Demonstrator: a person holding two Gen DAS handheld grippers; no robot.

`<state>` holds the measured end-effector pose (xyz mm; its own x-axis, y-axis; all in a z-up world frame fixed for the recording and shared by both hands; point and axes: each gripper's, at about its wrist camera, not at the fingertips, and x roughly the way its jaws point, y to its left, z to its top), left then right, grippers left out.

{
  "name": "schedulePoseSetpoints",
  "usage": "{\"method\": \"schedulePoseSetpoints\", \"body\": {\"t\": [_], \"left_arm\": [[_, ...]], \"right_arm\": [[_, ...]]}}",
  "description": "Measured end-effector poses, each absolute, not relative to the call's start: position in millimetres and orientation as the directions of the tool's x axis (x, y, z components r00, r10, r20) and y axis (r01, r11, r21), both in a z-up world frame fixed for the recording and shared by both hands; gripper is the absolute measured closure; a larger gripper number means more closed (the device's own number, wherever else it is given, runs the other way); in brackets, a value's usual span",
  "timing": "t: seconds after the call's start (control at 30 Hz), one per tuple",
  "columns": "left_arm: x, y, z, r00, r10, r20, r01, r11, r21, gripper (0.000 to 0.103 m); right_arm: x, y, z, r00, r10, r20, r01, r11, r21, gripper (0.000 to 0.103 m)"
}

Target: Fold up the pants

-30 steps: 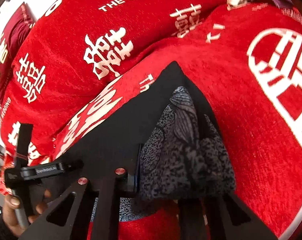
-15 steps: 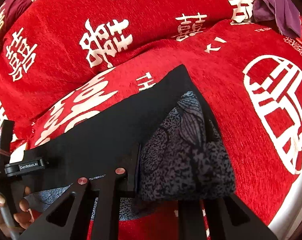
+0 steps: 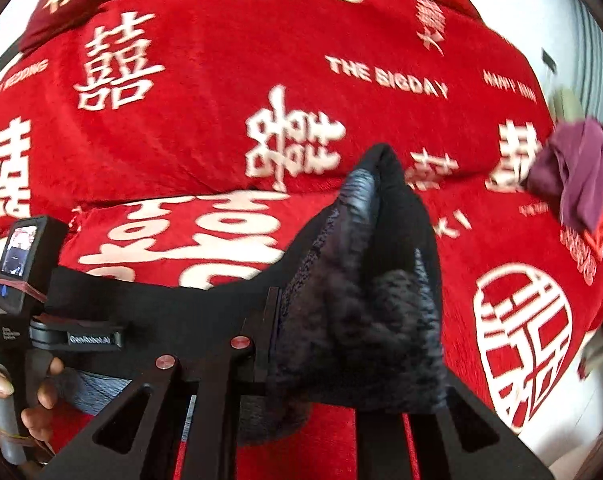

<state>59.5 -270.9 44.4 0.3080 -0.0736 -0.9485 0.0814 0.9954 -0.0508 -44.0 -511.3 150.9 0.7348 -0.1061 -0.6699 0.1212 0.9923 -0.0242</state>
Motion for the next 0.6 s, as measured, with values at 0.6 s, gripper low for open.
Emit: {"method": "schedulePoseSetpoints", "body": {"t": [0.6], "left_arm": [[25.0, -64.7, 40.7, 0.328, -0.106, -0.939, -0.152, 0.975, -0.163, 0.000]], "right_arm": [[-39.7, -294.3, 124.3, 0.797, -0.056, -0.601, -0.207, 0.910, -0.359, 0.087]]}}
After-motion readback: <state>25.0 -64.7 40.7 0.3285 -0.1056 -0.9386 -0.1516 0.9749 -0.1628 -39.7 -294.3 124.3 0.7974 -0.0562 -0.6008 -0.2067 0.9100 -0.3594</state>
